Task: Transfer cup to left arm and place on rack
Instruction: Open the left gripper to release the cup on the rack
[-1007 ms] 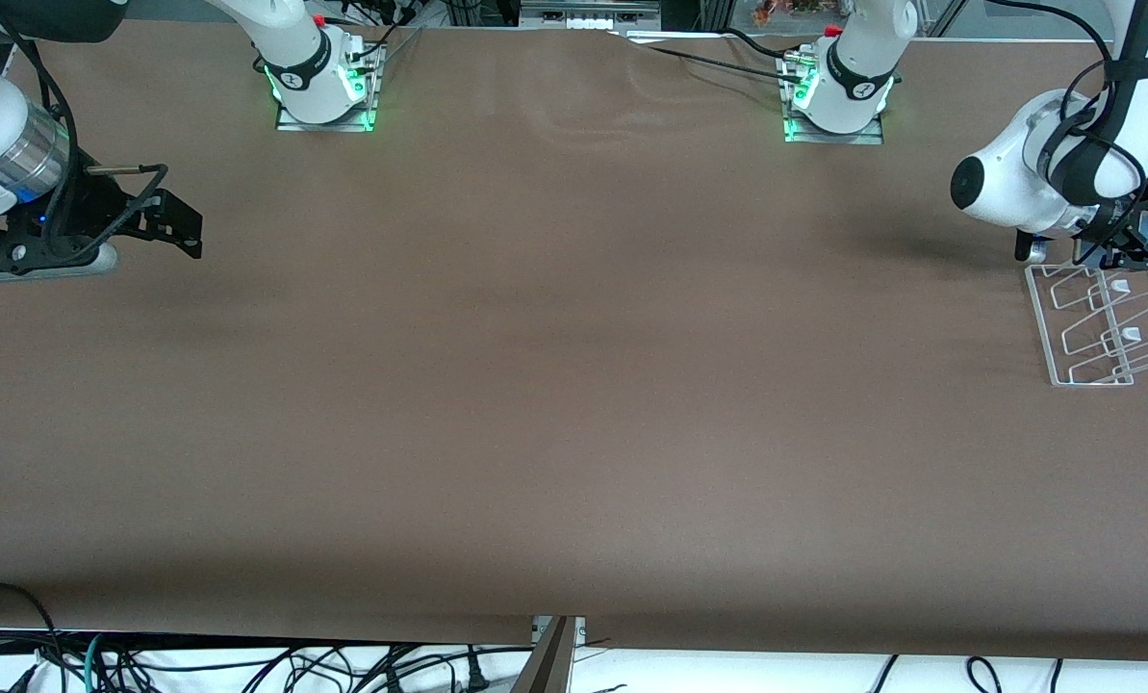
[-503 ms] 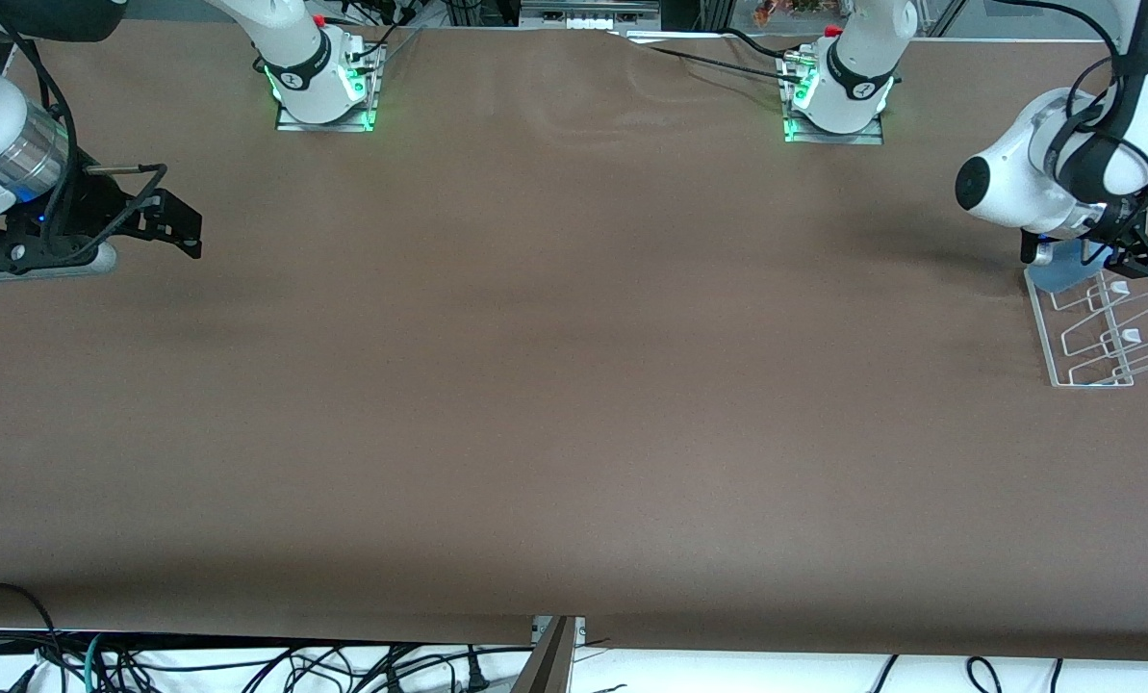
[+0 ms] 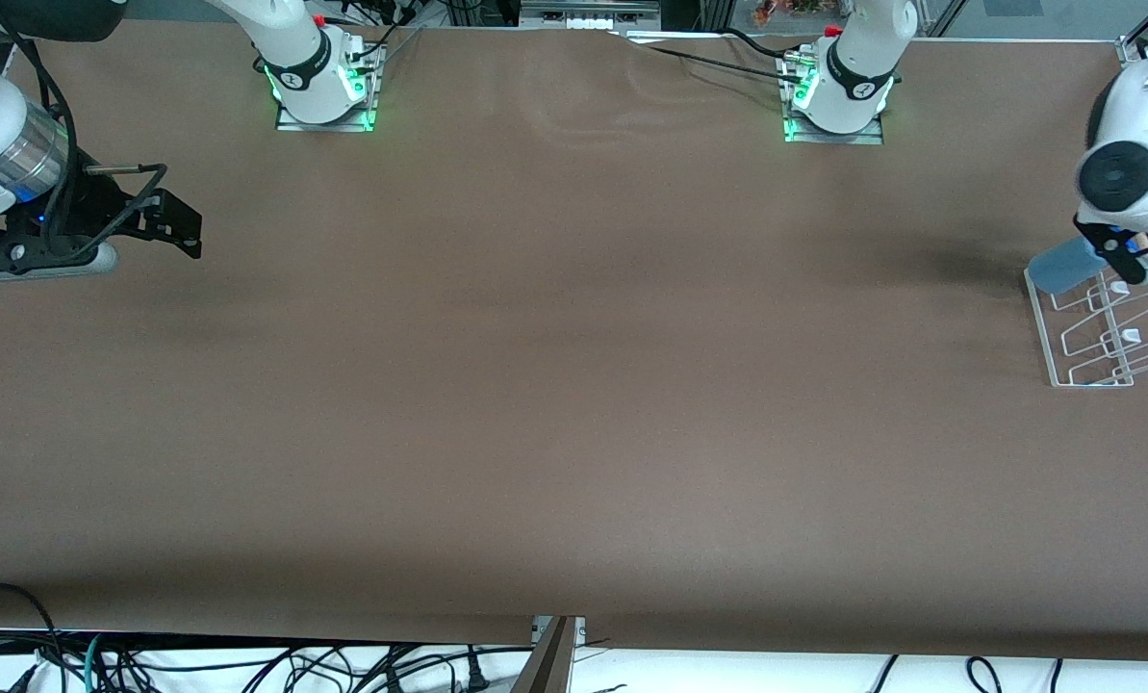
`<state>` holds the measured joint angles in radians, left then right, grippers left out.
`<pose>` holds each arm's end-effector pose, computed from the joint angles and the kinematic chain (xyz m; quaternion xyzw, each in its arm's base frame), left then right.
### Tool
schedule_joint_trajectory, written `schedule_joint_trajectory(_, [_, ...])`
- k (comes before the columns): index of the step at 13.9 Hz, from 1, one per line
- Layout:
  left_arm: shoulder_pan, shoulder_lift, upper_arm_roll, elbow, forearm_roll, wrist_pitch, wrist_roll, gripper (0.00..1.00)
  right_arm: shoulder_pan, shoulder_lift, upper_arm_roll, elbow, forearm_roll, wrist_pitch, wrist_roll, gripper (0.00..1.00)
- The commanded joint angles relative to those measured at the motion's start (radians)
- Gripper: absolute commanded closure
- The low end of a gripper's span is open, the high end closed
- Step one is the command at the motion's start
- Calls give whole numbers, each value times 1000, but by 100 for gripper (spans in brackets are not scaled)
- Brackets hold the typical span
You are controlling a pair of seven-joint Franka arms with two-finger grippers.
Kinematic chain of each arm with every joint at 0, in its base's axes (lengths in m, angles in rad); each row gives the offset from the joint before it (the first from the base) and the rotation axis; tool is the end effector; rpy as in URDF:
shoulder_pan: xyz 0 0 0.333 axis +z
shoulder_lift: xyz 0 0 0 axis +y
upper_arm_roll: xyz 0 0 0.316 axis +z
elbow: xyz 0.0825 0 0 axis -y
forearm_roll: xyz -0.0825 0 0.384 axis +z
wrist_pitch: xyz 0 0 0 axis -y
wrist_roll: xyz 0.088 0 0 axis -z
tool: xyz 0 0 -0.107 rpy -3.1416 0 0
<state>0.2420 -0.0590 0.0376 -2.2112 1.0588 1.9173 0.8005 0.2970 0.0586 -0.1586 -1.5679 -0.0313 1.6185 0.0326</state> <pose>0.4736 0.2003 0.4168 -0.7705 0.4394 0.3183 0.3347 0.5704 0.0788 0.5974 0.9983 0.0538 -0.0019 0.0205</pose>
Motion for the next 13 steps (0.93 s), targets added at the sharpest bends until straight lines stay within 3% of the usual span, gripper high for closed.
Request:
schedule_joint_trajectory(1, [-17,11,-11,140,-242,-75,3,0,4,6,-1,20,-13,-5,-10,1])
schedule_joint_trajectory(3, [-18,21,-15,229,-405,-138,-10,0,4,6,-1,20,-13,-5,-10,1])
schedule_joint_trajectory(6, [-55,30,-39,318,-514,-217,-42,0,4,6,-1,20,-15,-5,-11,1])
schedule_joint_trajectory(10, [-96,41,-42,410,-742,-285,-203,0,4,6,-1,20,-16,-5,-11,1])
schedule_joint_trajectory(13, [-109,42,-106,487,-810,-378,-416,0,4,6,-1,20,-16,-3,-11,1])
